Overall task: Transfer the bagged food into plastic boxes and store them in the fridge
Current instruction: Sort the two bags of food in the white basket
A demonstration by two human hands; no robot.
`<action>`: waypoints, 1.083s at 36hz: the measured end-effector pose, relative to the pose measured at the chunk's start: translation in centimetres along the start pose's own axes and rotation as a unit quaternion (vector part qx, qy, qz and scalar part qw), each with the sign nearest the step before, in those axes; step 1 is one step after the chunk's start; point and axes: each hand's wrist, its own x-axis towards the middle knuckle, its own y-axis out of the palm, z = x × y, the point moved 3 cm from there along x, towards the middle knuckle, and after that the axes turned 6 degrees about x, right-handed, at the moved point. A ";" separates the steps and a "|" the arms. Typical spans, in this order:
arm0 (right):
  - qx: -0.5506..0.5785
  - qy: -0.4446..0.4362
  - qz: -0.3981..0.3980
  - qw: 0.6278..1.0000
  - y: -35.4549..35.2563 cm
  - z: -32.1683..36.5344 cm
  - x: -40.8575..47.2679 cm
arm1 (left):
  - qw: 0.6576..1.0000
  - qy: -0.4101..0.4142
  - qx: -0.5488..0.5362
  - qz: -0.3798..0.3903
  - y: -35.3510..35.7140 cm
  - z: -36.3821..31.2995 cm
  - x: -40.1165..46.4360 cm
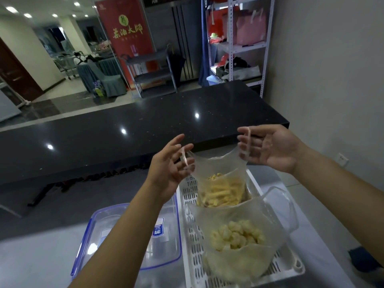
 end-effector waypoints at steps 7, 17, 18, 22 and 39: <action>0.068 -0.046 0.001 0.997 2.1 3.5 0.6 | 0.995 0.002 -0.072 0.067 1.1 -4.5 1.3; 0.008 0.002 -0.024 1.000 -0.6 0.3 2.3 | 0.996 -0.085 -0.021 -0.012 0.0 -0.1 2.1; 0.018 -0.009 -0.023 1.000 -1.0 0.7 2.4 | 0.996 -0.080 -0.042 -0.010 -0.2 -0.3 2.3; 0.005 -0.016 -0.007 1.000 -1.3 1.1 2.7 | 0.996 -0.077 -0.032 0.015 0.2 -0.6 2.6; -0.510 -0.265 -0.013 0.818 7.1 2.3 -7.8 | 0.847 0.119 0.518 -0.021 -1.6 -3.7 -2.8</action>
